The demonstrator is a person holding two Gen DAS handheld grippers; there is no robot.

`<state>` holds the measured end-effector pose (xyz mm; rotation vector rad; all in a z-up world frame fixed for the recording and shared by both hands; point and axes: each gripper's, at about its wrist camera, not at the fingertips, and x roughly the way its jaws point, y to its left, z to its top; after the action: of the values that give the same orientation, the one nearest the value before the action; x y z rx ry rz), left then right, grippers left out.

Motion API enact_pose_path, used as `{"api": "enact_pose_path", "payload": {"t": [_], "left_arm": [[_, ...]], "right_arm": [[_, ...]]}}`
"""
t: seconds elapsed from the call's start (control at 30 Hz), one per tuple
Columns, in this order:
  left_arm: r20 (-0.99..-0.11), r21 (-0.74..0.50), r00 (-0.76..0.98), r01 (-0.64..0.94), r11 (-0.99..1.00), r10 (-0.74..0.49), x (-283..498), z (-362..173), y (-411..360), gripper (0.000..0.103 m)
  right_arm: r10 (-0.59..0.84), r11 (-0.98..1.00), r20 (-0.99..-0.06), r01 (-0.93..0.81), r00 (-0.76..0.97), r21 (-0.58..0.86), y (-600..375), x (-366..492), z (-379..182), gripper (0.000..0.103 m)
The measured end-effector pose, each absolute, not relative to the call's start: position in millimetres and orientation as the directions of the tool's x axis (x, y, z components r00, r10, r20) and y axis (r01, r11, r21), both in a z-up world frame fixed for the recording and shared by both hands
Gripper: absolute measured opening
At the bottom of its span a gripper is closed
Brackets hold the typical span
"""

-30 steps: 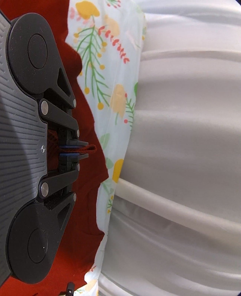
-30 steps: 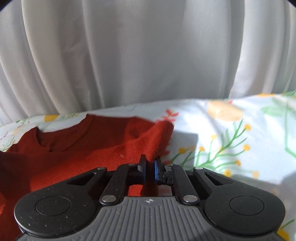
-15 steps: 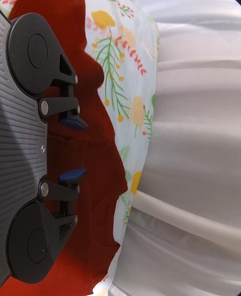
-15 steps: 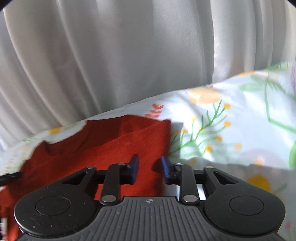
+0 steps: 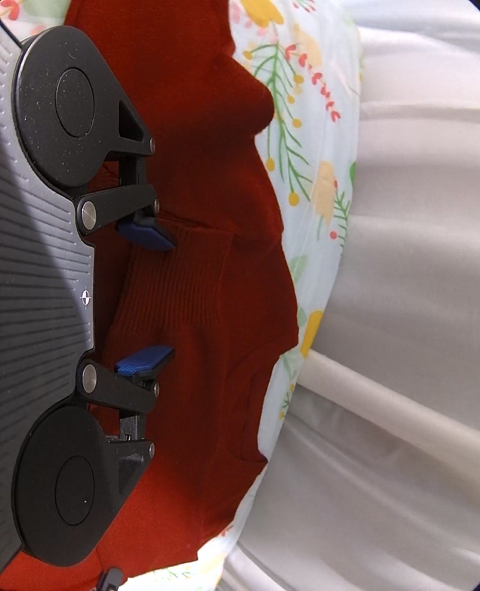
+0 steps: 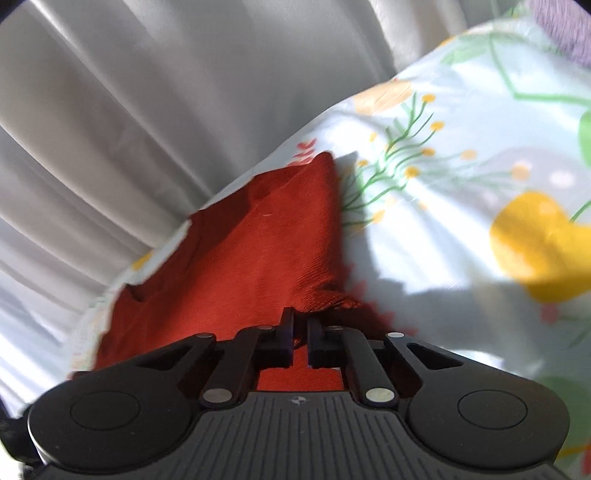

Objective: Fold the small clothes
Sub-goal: 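Open both grippers and release the folded sleeve onto the cardigan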

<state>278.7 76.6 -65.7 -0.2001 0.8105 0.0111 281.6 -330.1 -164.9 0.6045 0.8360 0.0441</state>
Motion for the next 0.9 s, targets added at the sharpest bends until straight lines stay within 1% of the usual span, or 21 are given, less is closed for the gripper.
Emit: {"api": "enact_pose_path", "payload": {"t": [0.1,0.2,0.27,0.3,0.33,0.4,0.47,0.57,0.7,0.77,0.8,0.83,0.9], "left_arm": [[-0.726,-0.097,0.687,-0.061,0.993,-0.028,280.7,-68.9,69.0,0.063],[-0.73,-0.069,0.684,-0.045,0.997,-0.02,278.8,-68.9,67.1,0.063],[-0.731,-0.077,0.682,-0.05,0.996,-0.022,273.5,-65.5,70.2,0.064],[-0.73,-0.089,0.682,-0.053,0.995,-0.029,269.7,-63.7,73.1,0.066],[-0.732,-0.098,0.681,-0.063,0.993,-0.029,266.0,-62.2,76.5,0.071],[-0.731,-0.117,0.682,-0.087,0.989,-0.026,259.2,-61.4,84.9,0.074],[-0.741,-0.138,0.671,-0.113,0.984,-0.026,256.7,-64.1,94.0,0.073],[-0.738,-0.187,0.674,-0.15,0.971,-0.038,254.1,-64.4,104.0,0.073],[-0.731,-0.26,0.678,-0.181,0.949,-0.071,244.4,-60.2,113.1,0.074],[-0.724,-0.322,0.684,-0.218,0.921,-0.091,233.3,-59.9,124.3,0.077],[-0.719,-0.362,0.688,-0.247,0.899,-0.1,225.6,-60.5,133.0,0.08],[-0.714,-0.405,0.691,-0.281,0.87,-0.109,217.7,-61.0,143.7,0.083],[-0.686,-0.514,0.713,-0.331,0.791,-0.147,197.5,-61.4,168.0,0.084]], "right_arm": [[0.222,0.873,-0.681,0.169,0.698,0.457,-324.5,279.2,-163.2,0.005],[0.178,0.913,-0.676,0.136,0.716,0.384,-316.1,276.5,-163.8,0.004],[0.161,0.935,-0.687,0.114,0.708,0.337,-310.8,276.2,-160.2,0.005],[0.16,0.938,-0.698,0.112,0.698,0.327,-309.9,275.0,-156.7,0.008],[0.162,0.94,-0.705,0.11,0.69,0.324,-307.6,274.7,-153.6,0.012],[0.159,0.949,-0.708,0.092,0.688,0.302,-302.6,269.2,-145.7,0.013],[0.156,0.961,-0.701,0.057,0.696,0.27,-294.5,261.7,-137.3,0.013],[0.172,0.97,-0.675,-0.004,0.718,0.243,-279.5,258.2,-130.4,0.013],[0.179,0.978,-0.675,-0.054,0.716,0.202,-258.5,270.4,-137.2,0.013],[0.15,0.986,-0.712,-0.053,0.686,0.158,-252.9,278.1,-148.6,0.013],[0.15,0.987,-0.692,-0.065,0.707,0.147,-251.4,276.3,-150.6,0.013],[0.146,0.988,-0.692,-0.072,0.707,0.135,-249.0,275.8,-150.6,0.013],[0.161,0.984,-0.701,-0.062,0.695,0.165,-250.4,272.2,-147.4,0.014]]}}
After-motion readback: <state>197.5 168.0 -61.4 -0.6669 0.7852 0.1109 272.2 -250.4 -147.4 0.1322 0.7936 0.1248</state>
